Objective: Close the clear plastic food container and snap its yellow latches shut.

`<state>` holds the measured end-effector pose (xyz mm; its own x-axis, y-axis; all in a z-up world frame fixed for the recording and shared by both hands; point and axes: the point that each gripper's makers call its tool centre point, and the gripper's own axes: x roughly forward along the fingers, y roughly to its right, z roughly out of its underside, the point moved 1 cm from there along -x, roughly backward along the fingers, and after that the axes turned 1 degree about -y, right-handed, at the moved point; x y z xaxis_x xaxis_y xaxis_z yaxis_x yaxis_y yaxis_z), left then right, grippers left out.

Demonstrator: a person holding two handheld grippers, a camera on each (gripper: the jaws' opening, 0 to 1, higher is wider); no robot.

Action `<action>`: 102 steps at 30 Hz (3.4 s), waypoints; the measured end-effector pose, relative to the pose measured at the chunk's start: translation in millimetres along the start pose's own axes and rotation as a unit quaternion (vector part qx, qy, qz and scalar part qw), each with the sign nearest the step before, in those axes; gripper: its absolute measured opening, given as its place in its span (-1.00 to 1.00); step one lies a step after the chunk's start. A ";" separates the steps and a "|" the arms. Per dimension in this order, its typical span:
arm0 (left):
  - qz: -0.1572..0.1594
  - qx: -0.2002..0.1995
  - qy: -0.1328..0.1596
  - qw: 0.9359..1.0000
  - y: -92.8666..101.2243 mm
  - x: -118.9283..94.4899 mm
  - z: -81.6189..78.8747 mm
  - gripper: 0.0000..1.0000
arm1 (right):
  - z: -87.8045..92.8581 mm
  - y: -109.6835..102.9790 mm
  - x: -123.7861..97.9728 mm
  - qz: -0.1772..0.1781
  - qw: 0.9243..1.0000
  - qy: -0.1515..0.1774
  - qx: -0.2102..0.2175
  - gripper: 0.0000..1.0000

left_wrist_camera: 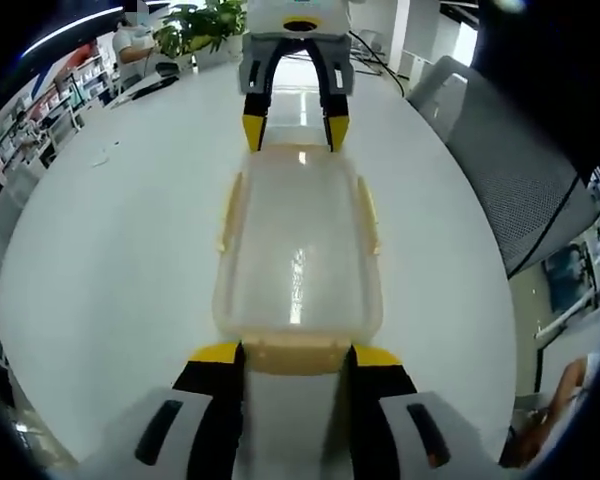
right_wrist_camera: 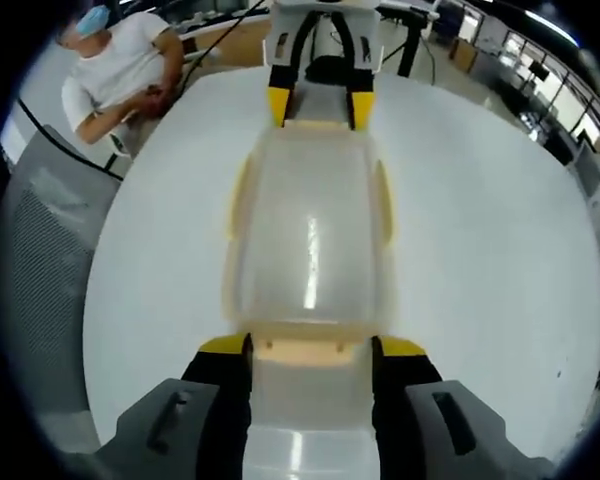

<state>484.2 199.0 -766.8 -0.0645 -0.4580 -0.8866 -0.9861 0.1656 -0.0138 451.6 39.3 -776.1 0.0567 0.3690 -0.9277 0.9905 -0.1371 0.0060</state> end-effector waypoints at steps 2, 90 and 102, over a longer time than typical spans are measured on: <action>0.000 0.000 -0.001 1.000 0.2 0.1 0.0 -0.32 | 0.0 0.1 -0.2 0.001 1.000 -0.002 0.002 -0.11; -0.028 -0.008 -0.003 1.000 29.0 -52.5 -137.5 -0.36 | 53.1 -32.1 -143.5 0.023 0.999 0.030 -0.012 -0.30; -0.030 -0.002 0.001 1.000 26.5 -41.0 -164.2 -0.36 | 78.8 -30.6 -157.3 0.029 0.999 0.022 -0.011 -0.30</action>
<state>435.5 78.7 -655.0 -0.0055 -0.4696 -0.8828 -0.9888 0.1344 -0.0654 402.5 -86.9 -659.8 0.1199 0.4008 -0.9083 0.9877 -0.1404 0.0684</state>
